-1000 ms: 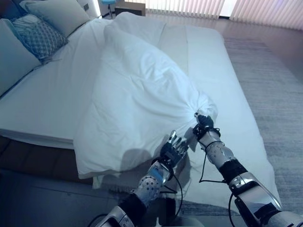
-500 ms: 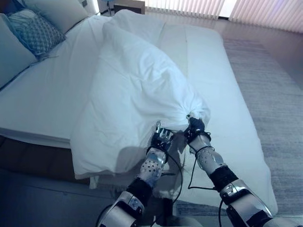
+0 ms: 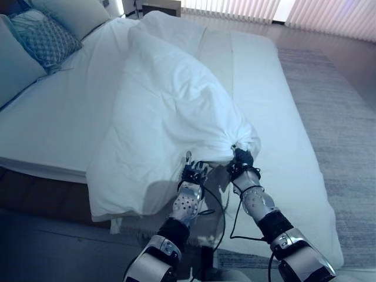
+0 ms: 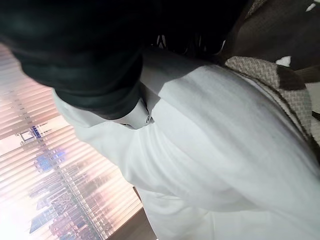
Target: Make the bed
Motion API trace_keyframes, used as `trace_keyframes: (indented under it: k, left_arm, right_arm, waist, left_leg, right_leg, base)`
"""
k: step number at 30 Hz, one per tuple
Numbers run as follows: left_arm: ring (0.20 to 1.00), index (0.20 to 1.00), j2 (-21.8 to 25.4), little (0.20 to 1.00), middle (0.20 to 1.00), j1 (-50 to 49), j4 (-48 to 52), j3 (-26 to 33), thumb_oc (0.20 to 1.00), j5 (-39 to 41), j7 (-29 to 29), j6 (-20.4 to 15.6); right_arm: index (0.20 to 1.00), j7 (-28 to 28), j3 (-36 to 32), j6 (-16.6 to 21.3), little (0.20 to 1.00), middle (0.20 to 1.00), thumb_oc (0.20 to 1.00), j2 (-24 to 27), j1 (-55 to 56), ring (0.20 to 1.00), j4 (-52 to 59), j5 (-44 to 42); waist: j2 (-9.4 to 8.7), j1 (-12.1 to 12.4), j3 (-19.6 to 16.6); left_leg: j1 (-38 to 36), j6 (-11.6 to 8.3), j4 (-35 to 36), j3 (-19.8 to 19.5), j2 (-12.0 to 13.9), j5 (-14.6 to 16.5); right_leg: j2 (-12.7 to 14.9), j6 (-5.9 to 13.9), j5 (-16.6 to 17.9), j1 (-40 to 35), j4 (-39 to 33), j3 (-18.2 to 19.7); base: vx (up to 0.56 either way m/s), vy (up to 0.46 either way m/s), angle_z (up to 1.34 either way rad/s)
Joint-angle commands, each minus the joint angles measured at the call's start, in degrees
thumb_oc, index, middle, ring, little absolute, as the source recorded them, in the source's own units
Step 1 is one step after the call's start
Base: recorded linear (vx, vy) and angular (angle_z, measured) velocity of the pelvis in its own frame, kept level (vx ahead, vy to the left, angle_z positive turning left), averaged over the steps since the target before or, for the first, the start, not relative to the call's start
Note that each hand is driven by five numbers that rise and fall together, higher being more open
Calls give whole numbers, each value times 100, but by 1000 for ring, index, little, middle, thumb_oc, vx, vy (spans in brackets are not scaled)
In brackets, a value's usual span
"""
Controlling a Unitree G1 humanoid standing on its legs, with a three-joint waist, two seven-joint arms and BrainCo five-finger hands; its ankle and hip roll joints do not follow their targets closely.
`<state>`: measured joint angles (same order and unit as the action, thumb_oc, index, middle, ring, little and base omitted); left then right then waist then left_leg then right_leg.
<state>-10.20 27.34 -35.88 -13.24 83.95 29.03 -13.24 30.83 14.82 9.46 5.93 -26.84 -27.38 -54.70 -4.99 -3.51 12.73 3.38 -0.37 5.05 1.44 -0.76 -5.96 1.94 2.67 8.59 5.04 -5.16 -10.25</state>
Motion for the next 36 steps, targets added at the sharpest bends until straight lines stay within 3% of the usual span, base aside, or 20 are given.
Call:
trace_keyframes:
  k: [1,11,17,20,28,36]
  left_arm:
    - [1000,1000,254,1000,1000,329,-216,771,1000,-525,6,-783]
    - [1000,1000,493,1000,1000,252,-149,1058,1000,-808,-19,-901]
    - [1000,1000,699,1000,1000,377,-322,1306,1000,-1014,23,-901]
    - [1000,1000,831,1000,1000,474,-524,1431,1000,-1155,31,-735]
    - [1000,1000,999,1000,1000,772,-1275,1088,1000,-1396,-385,252]
    - [1000,1000,891,1000,1000,579,-1205,597,1000,-1770,-680,474]
  right_arm:
    - [200,201,-917,948,200,200,200,298,152,200,610,287]
    - [200,358,-1322,1155,200,200,200,298,521,200,606,427]
    - [200,263,-1430,1336,200,200,200,190,918,200,805,264]
    - [200,123,-1335,1313,200,200,200,153,1169,200,1132,209]
    - [200,-262,-1281,1183,200,200,200,265,1589,200,2144,275]
    - [200,-362,-1243,897,200,200,200,544,1405,200,2269,857]
  waist:
    - [-163,219,-275]
    - [-197,255,-332]
    - [-181,158,-376]
    - [-142,70,-389]
    - [83,-244,-220]
    - [143,-284,-53]
  left_leg:
    - [-182,-302,-5,156,-14,478]
    - [-173,-333,-5,-46,-38,481]
    - [-185,-329,-5,-148,-48,483]
    - [-237,-299,-5,-86,-41,507]
    - [-118,-234,-5,5,-58,439]
    - [-15,-147,-5,161,-52,414]
  right_leg:
    - [247,532,-488,28,564,-201]
    - [304,503,-626,-22,726,-454]
    - [282,460,-722,-3,833,-391]
    - [249,450,-753,35,904,-259]
    - [224,444,-719,324,1015,13]
    - [161,450,-603,577,1039,254]
  base:
    - [13,-18,14]
    - [14,-17,17]
    - [20,-11,16]
    - [13,9,4]
    - [-23,26,-6]
    - [-23,27,-22]
